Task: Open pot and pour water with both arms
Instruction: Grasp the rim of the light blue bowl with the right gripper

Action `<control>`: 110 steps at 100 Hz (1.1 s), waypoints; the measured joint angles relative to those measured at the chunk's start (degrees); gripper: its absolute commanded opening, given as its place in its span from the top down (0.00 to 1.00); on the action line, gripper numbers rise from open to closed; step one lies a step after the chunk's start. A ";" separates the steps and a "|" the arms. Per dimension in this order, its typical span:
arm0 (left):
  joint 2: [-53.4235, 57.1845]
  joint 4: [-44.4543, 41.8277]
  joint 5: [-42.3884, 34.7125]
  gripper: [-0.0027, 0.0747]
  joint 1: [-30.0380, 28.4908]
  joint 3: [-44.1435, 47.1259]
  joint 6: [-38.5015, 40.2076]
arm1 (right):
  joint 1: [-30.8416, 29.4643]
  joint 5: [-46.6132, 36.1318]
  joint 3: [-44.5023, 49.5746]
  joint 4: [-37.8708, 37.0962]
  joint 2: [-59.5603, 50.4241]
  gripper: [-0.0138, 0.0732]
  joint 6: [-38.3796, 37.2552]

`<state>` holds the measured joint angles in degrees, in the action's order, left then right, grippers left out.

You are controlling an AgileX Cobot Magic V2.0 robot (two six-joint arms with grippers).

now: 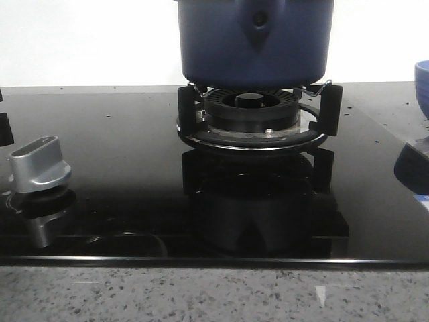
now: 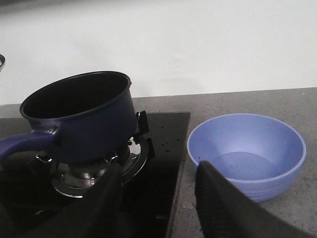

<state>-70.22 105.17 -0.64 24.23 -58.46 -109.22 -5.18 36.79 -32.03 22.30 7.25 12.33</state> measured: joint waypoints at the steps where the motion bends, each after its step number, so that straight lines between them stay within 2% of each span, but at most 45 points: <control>1: 0.00 0.00 0.11 0.62 0.00 0.00 0.00 | 0.00 0.00 0.00 0.00 0.00 0.48 0.00; 23: 0.00 -0.08 0.64 0.62 0.00 0.00 0.00 | 0.00 1.32 -4.17 0.00 6.76 0.48 -3.81; 39: 0.00 -0.08 0.64 0.62 0.00 0.00 0.00 | 0.00 7.55 -12.64 -2.41 16.31 0.48 -9.46; 51: 0.00 -0.12 0.64 0.62 0.00 0.00 0.00 | 0.00 12.89 -19.09 -12.33 22.04 0.48 -14.85; 66: 0.00 -0.21 0.64 0.62 0.00 0.00 0.00 | 0.00 19.27 -26.20 -30.29 26.29 0.48 -22.72; 77: 0.00 -0.21 0.64 0.62 0.00 0.00 0.00 | 0.00 23.23 -28.95 -37.14 28.89 0.48 -25.57; 110: 0.00 -0.21 0.64 0.62 0.00 0.00 0.00 | 0.00 28.19 -30.39 -36.52 41.40 0.48 -27.49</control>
<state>-70.22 104.96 0.00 24.23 -58.46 -109.22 -5.18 64.98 -62.42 -14.22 48.65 -15.16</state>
